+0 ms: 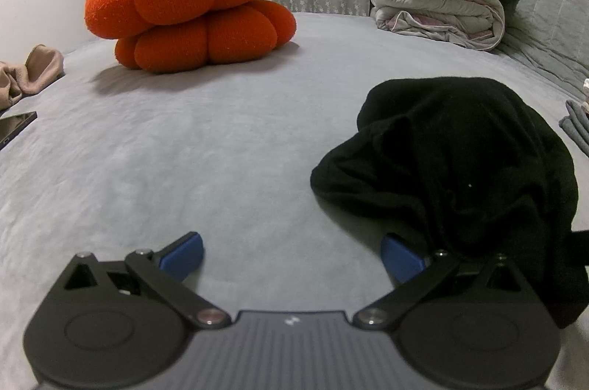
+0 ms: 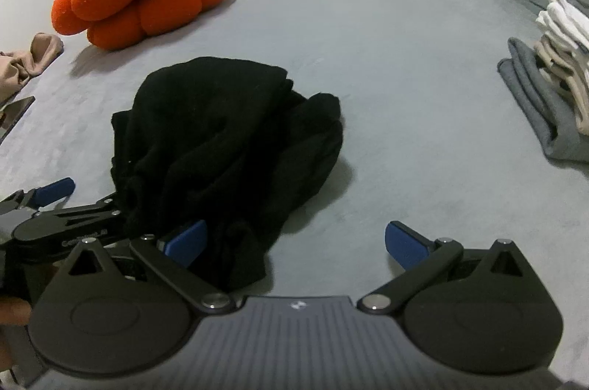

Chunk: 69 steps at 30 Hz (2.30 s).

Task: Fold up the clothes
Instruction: 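Move both grippers toward the crumpled black garment on the bed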

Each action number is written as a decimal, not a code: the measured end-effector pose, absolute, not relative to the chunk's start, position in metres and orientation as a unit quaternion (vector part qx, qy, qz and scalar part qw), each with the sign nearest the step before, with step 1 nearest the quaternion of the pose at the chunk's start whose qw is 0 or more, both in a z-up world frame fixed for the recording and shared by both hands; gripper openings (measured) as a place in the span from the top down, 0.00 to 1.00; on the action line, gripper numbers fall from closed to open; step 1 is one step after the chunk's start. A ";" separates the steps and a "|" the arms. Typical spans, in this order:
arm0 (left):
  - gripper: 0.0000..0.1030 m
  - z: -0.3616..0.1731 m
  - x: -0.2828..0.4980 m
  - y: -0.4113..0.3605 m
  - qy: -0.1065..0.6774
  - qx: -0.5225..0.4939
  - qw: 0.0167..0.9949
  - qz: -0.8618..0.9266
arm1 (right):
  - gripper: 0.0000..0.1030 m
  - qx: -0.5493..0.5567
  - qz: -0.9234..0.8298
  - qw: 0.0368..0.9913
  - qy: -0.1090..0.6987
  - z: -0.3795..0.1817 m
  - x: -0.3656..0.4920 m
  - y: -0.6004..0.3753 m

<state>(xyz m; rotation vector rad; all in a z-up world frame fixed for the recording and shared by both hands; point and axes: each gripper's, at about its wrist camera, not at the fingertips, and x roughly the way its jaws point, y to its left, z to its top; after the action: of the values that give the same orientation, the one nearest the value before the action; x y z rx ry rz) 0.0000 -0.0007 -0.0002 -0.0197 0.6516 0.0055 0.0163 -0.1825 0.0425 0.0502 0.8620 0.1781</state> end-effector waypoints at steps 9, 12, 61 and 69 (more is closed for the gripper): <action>0.00 0.000 0.000 -0.002 0.321 -0.010 0.947 0.003 | 0.00 0.001 0.094 0.900 0.425 0.038 0.011 -0.169; 0.00 0.001 -0.001 -0.003 0.322 -0.009 0.947 0.005 | 0.00 0.007 0.100 0.899 0.426 0.037 0.010 -0.174; 0.00 0.001 -0.001 -0.004 0.322 -0.008 0.946 0.024 | 0.00 -0.014 0.107 0.895 0.434 0.028 0.011 -0.159; 0.00 0.001 -0.001 -0.004 0.322 -0.008 0.946 0.025 | 0.00 -0.013 0.108 0.893 0.436 0.028 0.013 -0.159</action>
<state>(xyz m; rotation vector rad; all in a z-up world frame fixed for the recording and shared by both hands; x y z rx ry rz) -0.0012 -0.0040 0.0011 -0.0164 0.6566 0.0511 0.0127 -0.1593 0.0278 -0.0273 0.9039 0.2242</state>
